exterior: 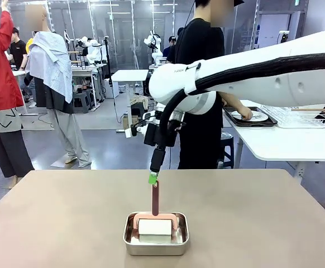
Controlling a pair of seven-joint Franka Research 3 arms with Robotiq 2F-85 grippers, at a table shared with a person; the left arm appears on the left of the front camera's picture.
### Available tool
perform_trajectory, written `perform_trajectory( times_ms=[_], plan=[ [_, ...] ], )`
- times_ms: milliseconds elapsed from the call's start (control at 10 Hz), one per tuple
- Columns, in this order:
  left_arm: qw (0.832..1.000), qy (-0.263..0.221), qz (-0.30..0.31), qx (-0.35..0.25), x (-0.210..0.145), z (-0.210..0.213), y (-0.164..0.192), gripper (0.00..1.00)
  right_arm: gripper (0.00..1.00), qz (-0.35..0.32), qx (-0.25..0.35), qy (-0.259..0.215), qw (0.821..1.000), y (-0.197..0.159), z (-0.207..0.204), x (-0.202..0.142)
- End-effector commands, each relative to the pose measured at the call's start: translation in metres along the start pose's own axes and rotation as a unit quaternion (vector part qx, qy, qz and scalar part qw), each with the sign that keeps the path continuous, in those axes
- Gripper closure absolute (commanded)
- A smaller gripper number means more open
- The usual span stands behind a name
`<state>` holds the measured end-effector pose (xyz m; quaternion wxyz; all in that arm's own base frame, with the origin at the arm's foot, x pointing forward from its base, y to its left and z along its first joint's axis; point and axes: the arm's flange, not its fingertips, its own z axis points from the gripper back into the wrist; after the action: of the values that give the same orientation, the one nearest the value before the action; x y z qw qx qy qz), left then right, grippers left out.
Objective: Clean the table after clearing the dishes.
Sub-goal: When the right (or left) Handle tray is removed, use the right hand (or left hand) to clean the right (or left) side of the table with the Lint Roller.
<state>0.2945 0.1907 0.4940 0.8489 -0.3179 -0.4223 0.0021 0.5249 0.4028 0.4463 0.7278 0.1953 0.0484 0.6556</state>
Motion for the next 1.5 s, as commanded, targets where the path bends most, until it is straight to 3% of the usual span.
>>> perform_trajectory(
  times_ms=[0, 300, 600, 900, 1400],
  plan=[
    [1.0, 0.005, -0.003, -0.002, 0.0, 0.003, 0.0, 0.0, 0.0, -0.008, 0.007, 0.038, 0.999, -0.004, -0.005, 0.016],
    [1.0, 0.005, -0.003, -0.002, 0.0, 0.003, 0.0, 0.0, 0.0, -0.014, 0.005, 0.104, 0.994, -0.005, -0.033, 0.016],
    [1.0, 0.005, -0.003, -0.002, 0.0, 0.003, 0.0, 0.0, 0.0, -0.022, 0.01, 0.12, 0.992, 0.0, -0.051, 0.013],
    [1.0, 0.005, -0.003, -0.002, 0.0, 0.003, 0.0, 0.0, 0.24, -0.015, 0.004, 0.116, 0.993, 0.001, -0.057, 0.016],
    [1.0, 0.005, -0.003, -0.002, 0.0, 0.003, 0.0, 0.0, 0.74, -0.019, 0.005, 0.111, 0.994, 0.001, -0.059, 0.015]
  ],
)
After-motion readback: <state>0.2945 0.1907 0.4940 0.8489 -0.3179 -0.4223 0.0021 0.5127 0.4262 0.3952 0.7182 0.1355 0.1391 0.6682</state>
